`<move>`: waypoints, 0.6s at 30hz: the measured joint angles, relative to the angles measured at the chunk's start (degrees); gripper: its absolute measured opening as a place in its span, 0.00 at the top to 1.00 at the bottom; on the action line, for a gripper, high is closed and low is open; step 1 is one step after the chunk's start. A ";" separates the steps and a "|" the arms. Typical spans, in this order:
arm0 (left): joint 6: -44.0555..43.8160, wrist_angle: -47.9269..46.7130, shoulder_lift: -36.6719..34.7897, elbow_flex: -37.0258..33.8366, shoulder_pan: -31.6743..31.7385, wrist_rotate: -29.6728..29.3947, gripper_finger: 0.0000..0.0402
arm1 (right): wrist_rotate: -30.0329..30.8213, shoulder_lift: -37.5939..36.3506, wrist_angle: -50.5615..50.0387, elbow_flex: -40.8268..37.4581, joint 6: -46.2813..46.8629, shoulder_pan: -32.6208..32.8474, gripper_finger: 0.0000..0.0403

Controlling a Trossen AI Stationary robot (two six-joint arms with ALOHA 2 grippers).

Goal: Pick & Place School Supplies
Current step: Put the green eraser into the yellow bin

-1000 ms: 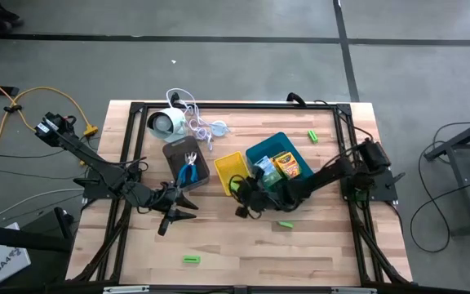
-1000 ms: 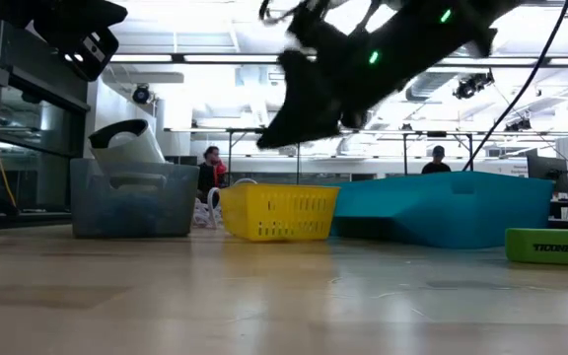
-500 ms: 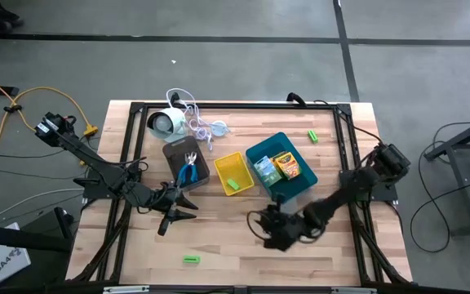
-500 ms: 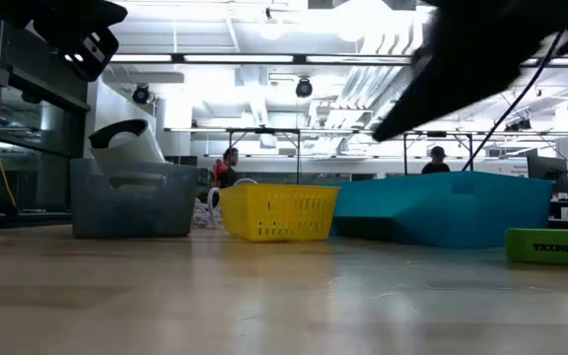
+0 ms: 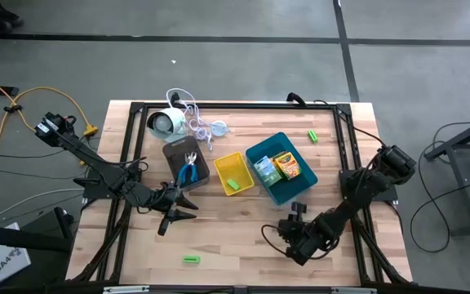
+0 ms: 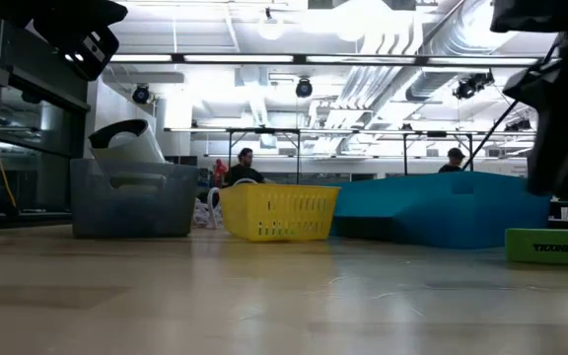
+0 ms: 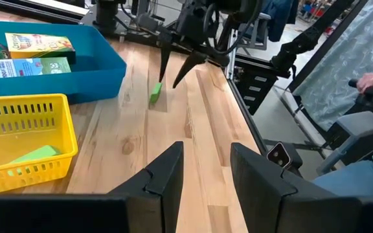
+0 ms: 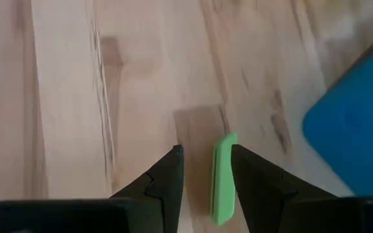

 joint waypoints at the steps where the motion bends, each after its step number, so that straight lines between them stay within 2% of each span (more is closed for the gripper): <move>1: 0.00 0.11 0.00 0.00 -0.01 0.00 0.69 | -0.70 0.00 -0.61 0.00 0.45 0.22 0.70; 10: 0.00 0.18 0.00 0.00 0.00 0.02 0.69 | -5.16 0.00 -5.89 0.00 4.22 -0.01 0.70; 18: 0.00 0.16 0.00 0.00 0.00 0.02 0.69 | -8.09 0.02 -8.42 0.00 7.15 -2.15 0.61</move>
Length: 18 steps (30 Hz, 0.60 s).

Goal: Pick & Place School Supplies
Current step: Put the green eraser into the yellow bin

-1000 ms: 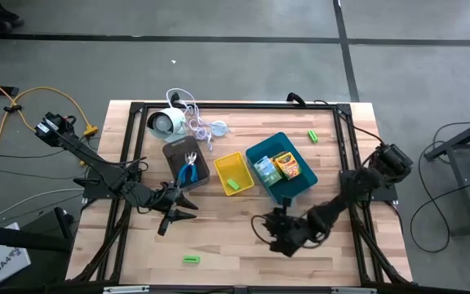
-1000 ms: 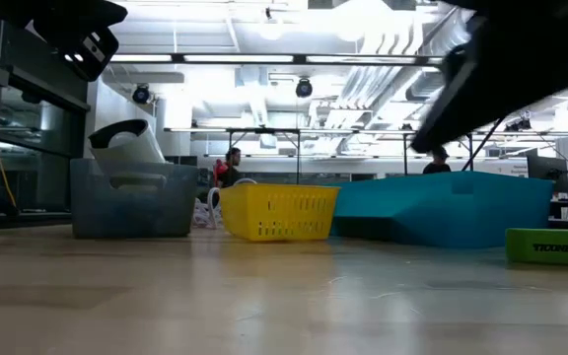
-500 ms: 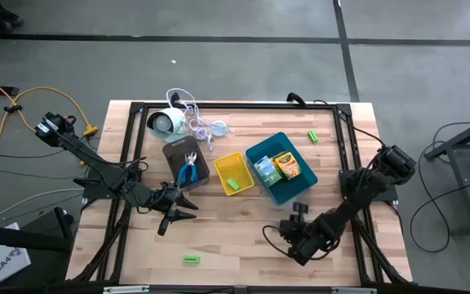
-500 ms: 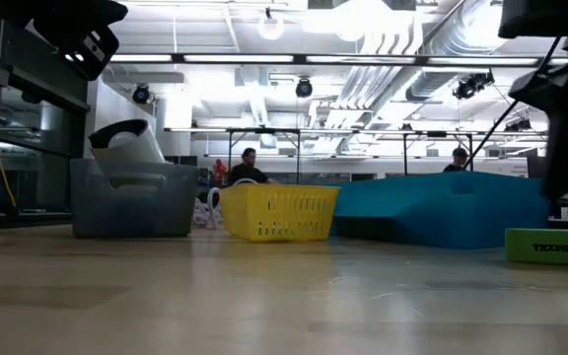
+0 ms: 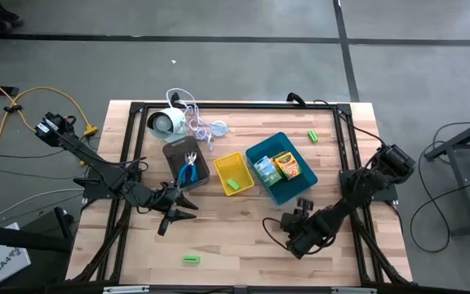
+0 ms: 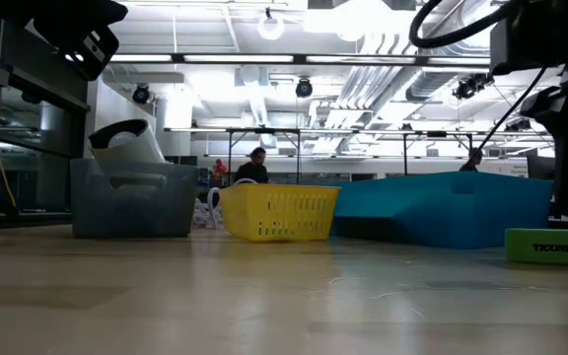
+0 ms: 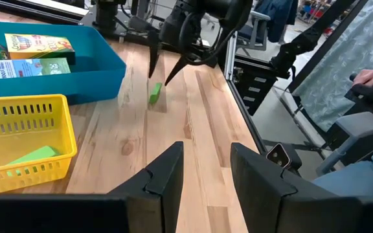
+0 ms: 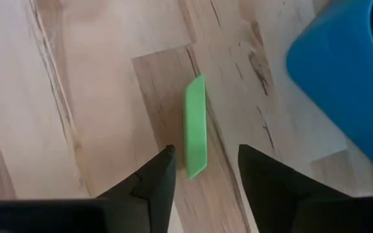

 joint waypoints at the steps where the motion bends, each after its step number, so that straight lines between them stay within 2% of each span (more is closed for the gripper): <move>1: 0.00 -0.01 0.00 0.00 -0.01 0.00 0.69 | -0.27 0.00 0.00 0.00 0.02 -0.25 0.60; 8: 0.00 -0.03 0.00 0.00 0.01 -0.02 0.69 | -0.36 0.02 1.12 0.00 -0.83 -0.99 0.55; 18: 0.00 -0.03 0.00 0.00 0.01 0.00 0.69 | -0.40 0.04 3.20 -0.02 -1.07 -0.98 0.59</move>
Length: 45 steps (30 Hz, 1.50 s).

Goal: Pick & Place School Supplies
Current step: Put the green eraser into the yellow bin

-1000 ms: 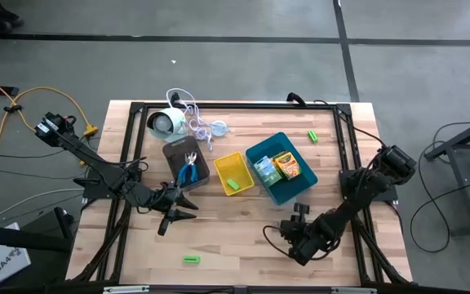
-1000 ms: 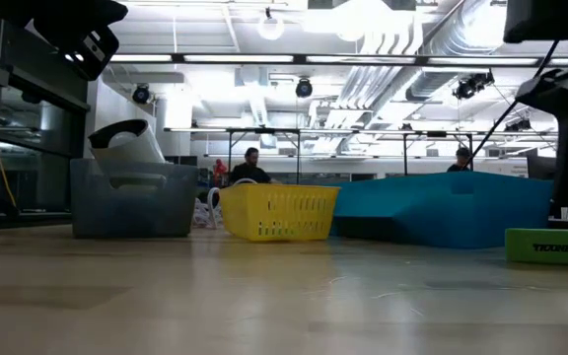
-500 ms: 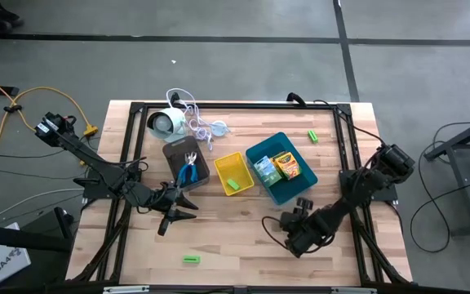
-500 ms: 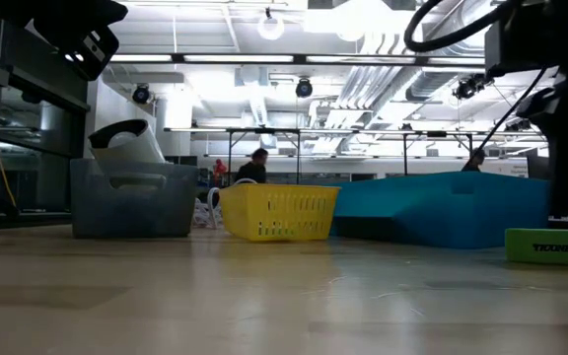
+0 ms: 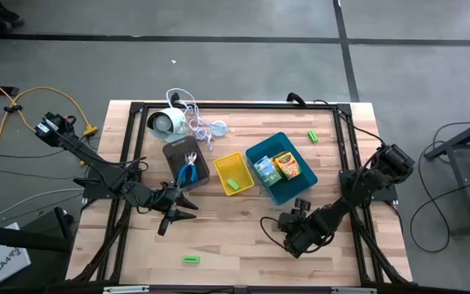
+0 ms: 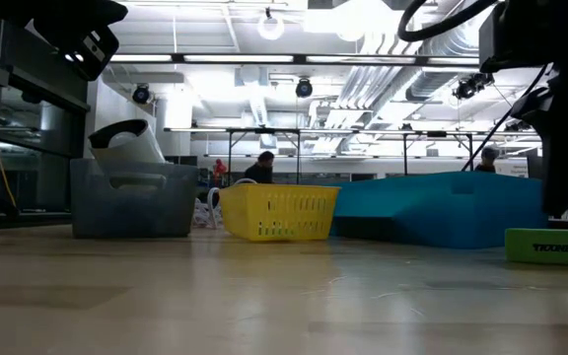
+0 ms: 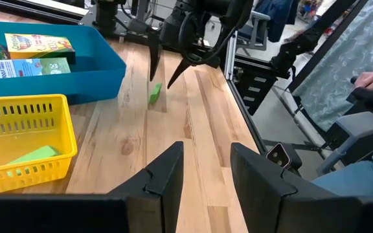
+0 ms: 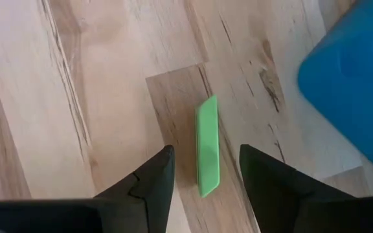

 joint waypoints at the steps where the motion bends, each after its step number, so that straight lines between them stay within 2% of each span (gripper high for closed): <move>1: 0.00 0.00 0.00 0.00 0.00 0.00 0.69 | 0.00 0.00 0.03 0.00 0.01 -0.01 0.59; 15: 0.00 -0.02 0.00 0.00 0.00 -0.01 0.69 | -1.15 0.31 6.60 -4.46 0.11 -1.40 0.61; 25: 0.00 -0.02 0.00 0.00 0.00 0.00 0.69 | -4.03 0.31 6.54 -4.46 -0.26 -3.03 0.74; 38: 0.00 -0.02 0.00 0.00 0.00 0.00 0.69 | -4.45 0.28 6.62 -4.44 -0.15 -2.97 0.90; 45: 0.00 -0.02 0.00 0.00 -0.01 0.00 0.69 | -4.48 0.24 6.65 -4.44 -0.94 -2.96 0.91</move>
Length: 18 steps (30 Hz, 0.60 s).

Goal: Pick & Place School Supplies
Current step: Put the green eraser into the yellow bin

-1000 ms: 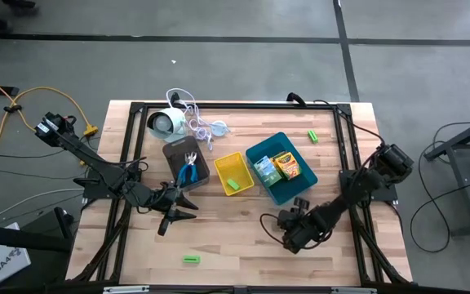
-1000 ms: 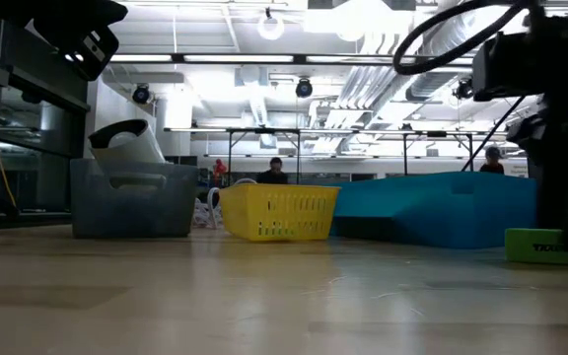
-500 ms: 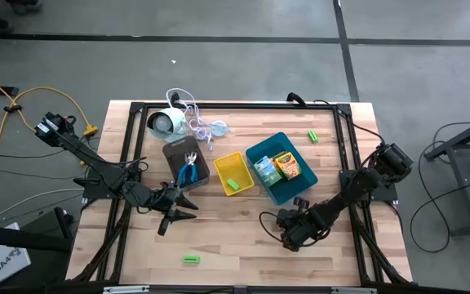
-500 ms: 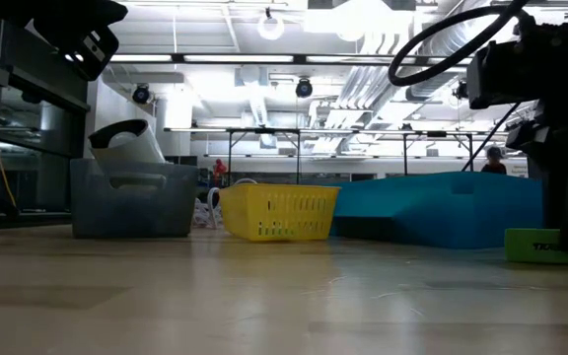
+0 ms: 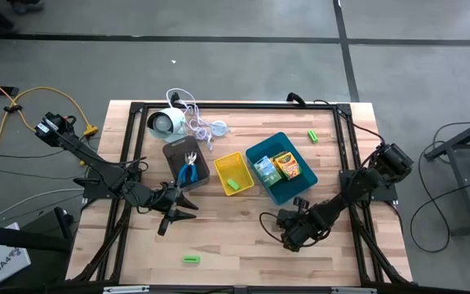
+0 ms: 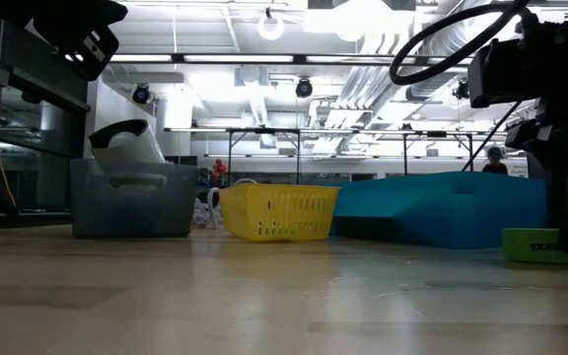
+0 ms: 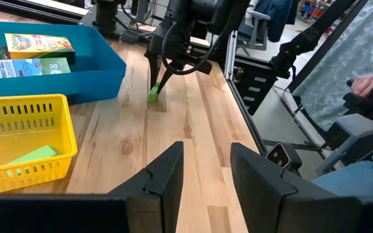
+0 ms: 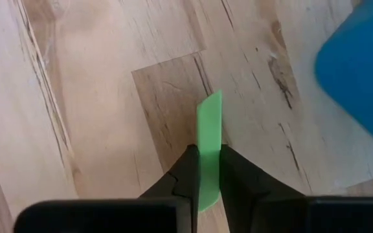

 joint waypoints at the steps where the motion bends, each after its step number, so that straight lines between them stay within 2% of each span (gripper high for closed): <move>1: 0.00 0.00 0.00 0.00 0.00 0.00 0.69 | 0.00 0.00 0.03 0.00 -0.05 0.00 0.91; 5: 0.00 0.00 0.00 0.00 0.00 0.00 0.69 | 0.02 0.00 2.70 0.00 -2.22 -0.06 0.92; 10: 0.00 0.01 0.00 0.00 0.00 0.00 0.69 | 0.26 0.00 14.19 0.00 -9.09 -1.87 0.92; 18: 0.00 0.02 0.00 0.00 0.01 0.00 0.69 | 3.67 0.00 35.60 0.00 -23.33 -11.03 0.92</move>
